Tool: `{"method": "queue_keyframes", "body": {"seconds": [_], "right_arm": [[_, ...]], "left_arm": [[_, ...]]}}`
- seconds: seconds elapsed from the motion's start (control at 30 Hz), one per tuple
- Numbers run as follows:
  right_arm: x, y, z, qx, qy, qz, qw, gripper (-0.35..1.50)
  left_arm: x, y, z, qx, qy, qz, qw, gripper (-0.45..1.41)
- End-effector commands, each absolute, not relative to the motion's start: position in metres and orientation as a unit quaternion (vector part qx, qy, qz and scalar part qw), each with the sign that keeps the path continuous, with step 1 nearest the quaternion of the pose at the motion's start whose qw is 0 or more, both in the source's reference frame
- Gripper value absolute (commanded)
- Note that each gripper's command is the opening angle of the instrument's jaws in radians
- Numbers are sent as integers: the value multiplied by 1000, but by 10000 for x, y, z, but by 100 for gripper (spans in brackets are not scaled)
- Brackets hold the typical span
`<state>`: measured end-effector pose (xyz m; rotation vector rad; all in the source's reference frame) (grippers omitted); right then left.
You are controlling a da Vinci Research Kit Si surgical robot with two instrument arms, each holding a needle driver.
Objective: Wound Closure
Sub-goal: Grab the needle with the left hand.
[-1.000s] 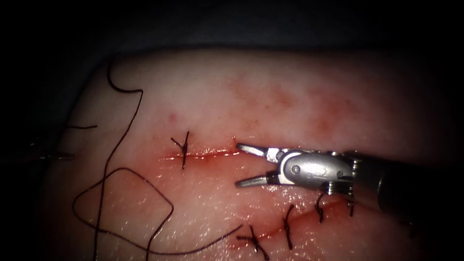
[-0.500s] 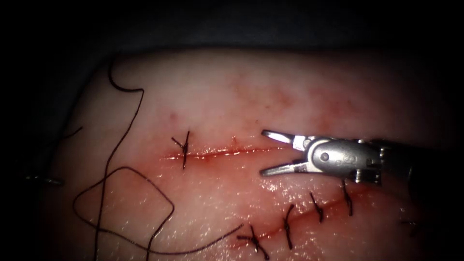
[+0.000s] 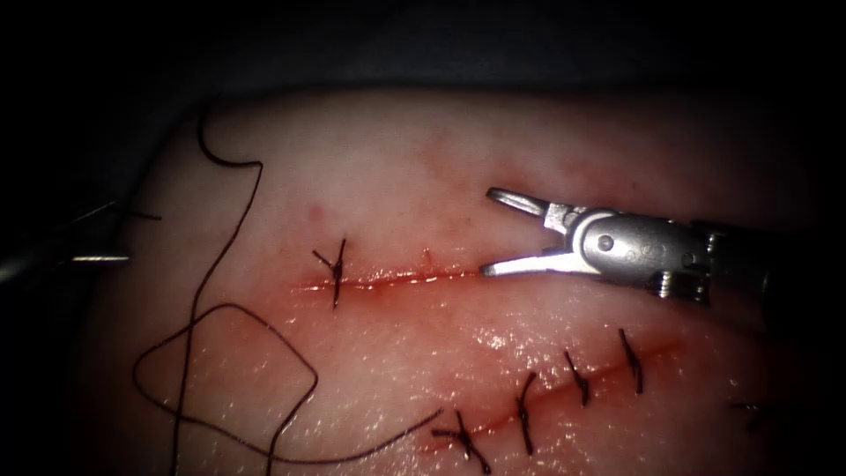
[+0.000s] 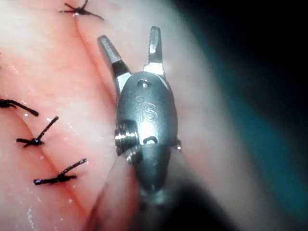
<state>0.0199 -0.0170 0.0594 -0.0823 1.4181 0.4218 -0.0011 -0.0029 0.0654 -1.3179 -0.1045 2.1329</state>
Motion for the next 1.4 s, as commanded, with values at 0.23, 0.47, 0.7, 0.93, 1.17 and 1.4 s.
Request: {"method": "queue_keyframes", "body": {"seconds": [0.23, 0.47, 0.7, 0.93, 1.17, 1.4], "right_arm": [[213, -181, 605, -9, 650, 223, 727, 101], [214, -186, 607, -5, 651, 230, 723, 103], [214, -188, 608, -5, 651, 229, 723, 103], [214, -192, 608, 10, 651, 244, 719, 101], [213, -193, 608, 17, 651, 249, 717, 106], [213, -193, 607, 17, 651, 250, 717, 108]], "left_arm": [[-22, -29, 670, -524, -75, 786, 319, 36], [-22, -43, 708, -530, -107, 765, 351, 37], [-20, -70, 760, -509, -157, 761, 369, 41], [10, -90, 782, -481, -179, 769, 382, 64], [58, -98, 766, -433, -150, 796, 395, 66], [94, -105, 737, -383, -100, 831, 392, 66]]}}
